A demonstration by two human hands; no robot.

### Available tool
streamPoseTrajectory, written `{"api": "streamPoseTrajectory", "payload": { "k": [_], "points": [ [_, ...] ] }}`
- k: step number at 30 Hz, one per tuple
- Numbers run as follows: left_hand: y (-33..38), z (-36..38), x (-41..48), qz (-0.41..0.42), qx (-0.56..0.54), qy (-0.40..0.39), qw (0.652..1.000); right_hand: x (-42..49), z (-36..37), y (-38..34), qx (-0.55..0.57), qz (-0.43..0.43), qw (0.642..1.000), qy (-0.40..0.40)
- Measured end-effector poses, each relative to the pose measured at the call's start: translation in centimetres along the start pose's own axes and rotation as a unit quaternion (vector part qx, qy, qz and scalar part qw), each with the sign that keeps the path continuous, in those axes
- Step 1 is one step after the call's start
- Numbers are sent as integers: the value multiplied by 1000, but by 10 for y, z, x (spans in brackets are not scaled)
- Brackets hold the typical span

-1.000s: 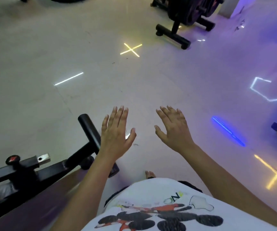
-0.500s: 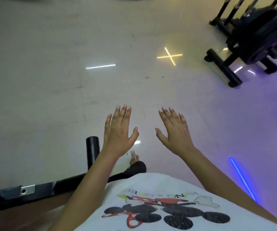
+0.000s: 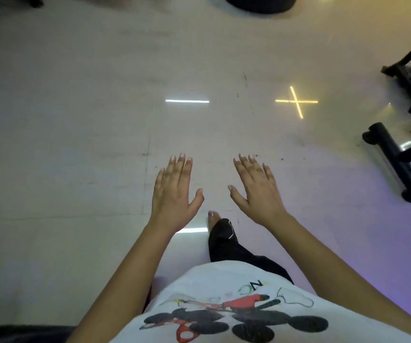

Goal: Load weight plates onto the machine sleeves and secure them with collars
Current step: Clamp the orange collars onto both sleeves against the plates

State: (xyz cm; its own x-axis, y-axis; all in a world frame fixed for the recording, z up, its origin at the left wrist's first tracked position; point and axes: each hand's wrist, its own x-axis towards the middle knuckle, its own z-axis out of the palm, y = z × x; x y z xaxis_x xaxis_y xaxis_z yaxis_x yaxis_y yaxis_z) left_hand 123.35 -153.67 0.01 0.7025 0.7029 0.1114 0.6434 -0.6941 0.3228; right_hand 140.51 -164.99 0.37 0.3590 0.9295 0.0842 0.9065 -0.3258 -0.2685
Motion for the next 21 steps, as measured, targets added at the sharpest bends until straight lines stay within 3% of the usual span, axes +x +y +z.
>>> {"api": "streamPoseTrajectory", "payload": {
  "k": [11, 21],
  "points": [
    [-93, -31, 224, -156, -6, 72, 985, 307, 2, 1, 13, -160, 986, -39],
    [-257, -47, 344, -296, -20, 145, 944, 542, 69, -97, 18, -298, 950, -88]
  ]
}}
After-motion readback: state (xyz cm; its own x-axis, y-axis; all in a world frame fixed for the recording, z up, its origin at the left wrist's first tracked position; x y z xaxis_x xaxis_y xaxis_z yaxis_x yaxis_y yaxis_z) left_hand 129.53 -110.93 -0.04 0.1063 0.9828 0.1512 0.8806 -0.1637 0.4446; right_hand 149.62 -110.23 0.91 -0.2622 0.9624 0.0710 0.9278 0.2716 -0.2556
